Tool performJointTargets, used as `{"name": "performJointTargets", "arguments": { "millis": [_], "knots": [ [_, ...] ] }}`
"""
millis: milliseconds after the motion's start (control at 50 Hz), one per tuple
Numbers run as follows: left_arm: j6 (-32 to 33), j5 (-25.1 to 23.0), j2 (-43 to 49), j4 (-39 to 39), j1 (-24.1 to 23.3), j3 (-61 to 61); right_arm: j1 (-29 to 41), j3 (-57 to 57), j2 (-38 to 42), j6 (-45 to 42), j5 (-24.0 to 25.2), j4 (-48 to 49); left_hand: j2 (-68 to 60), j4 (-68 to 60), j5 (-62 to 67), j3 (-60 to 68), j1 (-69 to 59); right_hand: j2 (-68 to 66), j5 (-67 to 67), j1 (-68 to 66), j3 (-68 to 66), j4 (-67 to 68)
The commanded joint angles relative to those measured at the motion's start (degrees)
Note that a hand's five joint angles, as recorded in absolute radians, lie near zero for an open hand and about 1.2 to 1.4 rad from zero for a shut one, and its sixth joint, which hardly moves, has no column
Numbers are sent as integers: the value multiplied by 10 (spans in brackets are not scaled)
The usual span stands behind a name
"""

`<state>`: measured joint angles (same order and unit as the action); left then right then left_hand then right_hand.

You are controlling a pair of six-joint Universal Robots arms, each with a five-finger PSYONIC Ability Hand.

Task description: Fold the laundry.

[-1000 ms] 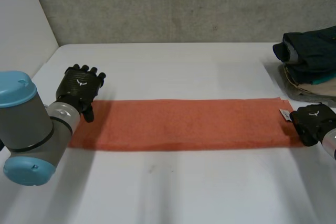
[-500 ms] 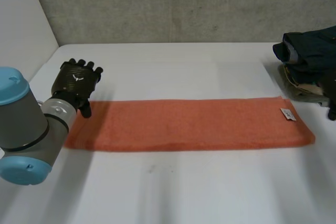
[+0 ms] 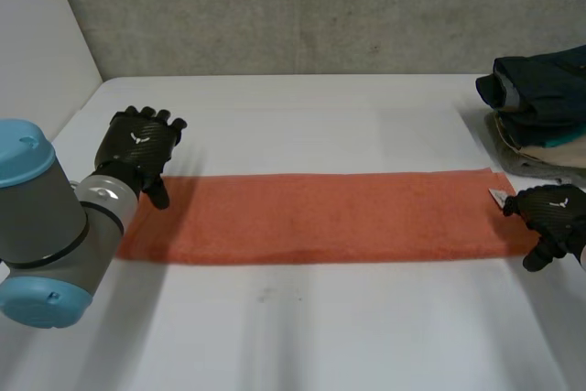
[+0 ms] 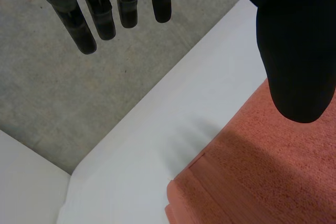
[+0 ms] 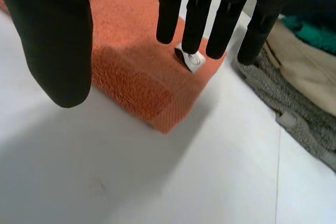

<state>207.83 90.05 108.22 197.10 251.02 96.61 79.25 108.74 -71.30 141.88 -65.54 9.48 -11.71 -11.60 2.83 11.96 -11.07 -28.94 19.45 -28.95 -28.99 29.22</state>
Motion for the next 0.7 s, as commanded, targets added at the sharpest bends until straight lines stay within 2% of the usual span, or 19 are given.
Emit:
{"name": "performJointTargets", "arguments": {
  "millis": [20, 200, 440, 560, 600, 700],
  "knots": [
    [-5, 0, 1, 0, 1, 0, -8, -8, 24, -1, 3, 10, 17, 16, -28, -20, 11, -79, 74, -79, -78, 76],
    [-5, -1, 1, 0, 1, 0, -10, -11, 42, -1, 5, 31, 17, 16, -28, -20, 11, -166, 161, -166, -166, 163],
    [-6, -1, 1, 0, 1, 0, -8, -19, 61, -1, 4, 47, 17, 16, -28, -20, 11, -193, 188, -193, -193, 190],
    [-6, -1, 1, 0, 1, 1, -7, -24, 63, -1, 3, 57, 17, 16, -28, -20, 11, -346, 341, -346, -346, 343],
    [-6, -1, 1, 0, 1, 0, -7, -24, 64, -1, 2, 65, 17, 16, -28, -20, 11, -510, 504, -509, -509, 507],
    [-6, -1, 1, 0, 1, 0, -9, -28, 68, 0, -10, 74, 17, 16, -28, -20, 11, -511, 506, -511, -510, 508]
  ]
}}
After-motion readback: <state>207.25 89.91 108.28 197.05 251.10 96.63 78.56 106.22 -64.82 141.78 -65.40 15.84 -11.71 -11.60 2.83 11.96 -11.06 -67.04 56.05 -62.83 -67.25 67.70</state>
